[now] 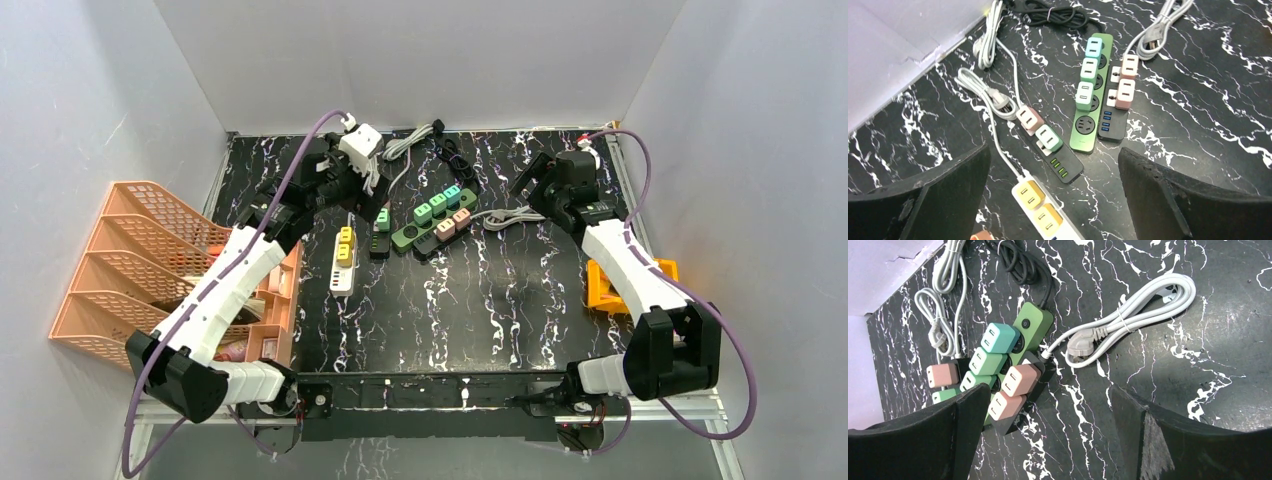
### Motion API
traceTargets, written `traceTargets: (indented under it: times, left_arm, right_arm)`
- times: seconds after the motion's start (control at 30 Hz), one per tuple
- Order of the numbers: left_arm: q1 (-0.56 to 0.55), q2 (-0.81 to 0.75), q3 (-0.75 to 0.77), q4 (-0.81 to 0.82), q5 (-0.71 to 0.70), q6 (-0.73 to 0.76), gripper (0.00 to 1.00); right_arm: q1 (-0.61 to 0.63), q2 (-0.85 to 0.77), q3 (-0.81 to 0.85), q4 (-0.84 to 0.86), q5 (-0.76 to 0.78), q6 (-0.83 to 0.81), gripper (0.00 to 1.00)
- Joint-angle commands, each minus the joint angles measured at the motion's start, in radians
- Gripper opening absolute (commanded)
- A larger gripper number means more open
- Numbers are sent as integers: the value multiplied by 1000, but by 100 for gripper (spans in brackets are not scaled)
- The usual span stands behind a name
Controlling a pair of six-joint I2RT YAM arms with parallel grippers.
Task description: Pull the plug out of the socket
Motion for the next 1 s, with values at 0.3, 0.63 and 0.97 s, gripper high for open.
traceTargets:
  times: [0.3,0.63,0.97]
  left_arm:
    - [122,30,285,-389,823,161,98]
    - [462,-130,-160,556,1269,-673,98]
    - [490,-173,-154,430,1031,-628,98]
  right_arm:
    - [-60,32,-6,140,-204,-43,98]
    - [279,126,142,117,-36,-230,98]
    - [612,347,358,56,149,-269,98]
